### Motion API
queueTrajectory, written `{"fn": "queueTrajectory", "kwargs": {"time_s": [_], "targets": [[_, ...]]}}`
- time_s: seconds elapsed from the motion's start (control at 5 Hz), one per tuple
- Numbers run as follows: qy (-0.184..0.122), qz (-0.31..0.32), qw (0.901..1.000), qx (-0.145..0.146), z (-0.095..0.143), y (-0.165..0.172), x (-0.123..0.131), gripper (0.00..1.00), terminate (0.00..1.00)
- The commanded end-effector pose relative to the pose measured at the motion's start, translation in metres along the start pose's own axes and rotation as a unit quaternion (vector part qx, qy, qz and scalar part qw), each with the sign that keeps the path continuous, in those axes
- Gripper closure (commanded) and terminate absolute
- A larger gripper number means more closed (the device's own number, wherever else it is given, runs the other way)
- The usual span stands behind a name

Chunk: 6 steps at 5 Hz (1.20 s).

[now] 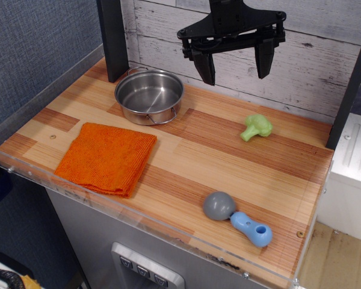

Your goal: Put the spoon to the right of the broccoli.

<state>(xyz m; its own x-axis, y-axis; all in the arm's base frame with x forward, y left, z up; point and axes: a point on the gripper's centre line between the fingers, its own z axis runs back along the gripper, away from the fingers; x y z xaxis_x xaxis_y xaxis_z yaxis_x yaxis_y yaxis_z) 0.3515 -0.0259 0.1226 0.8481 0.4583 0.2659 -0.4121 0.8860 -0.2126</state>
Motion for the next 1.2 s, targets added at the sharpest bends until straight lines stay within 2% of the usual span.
{"fn": "queueTrajectory", "kwargs": {"time_s": [0.0,0.2,0.4,0.6,1.0], "targets": [[0.0,0.0,1.0,0.0,0.0,0.0,0.0,0.0,0.0],[-0.027,0.07,0.9972,0.001,0.007,0.0,-0.021,0.0,0.0],[-0.038,0.15,0.9879,0.011,0.012,-0.002,-0.039,0.0,0.0],[-0.055,0.238,0.9697,0.016,0.016,-0.001,-0.055,0.0,0.0],[-0.017,0.296,0.9548,-0.012,-0.011,-0.01,-0.092,0.0,0.0]]}}
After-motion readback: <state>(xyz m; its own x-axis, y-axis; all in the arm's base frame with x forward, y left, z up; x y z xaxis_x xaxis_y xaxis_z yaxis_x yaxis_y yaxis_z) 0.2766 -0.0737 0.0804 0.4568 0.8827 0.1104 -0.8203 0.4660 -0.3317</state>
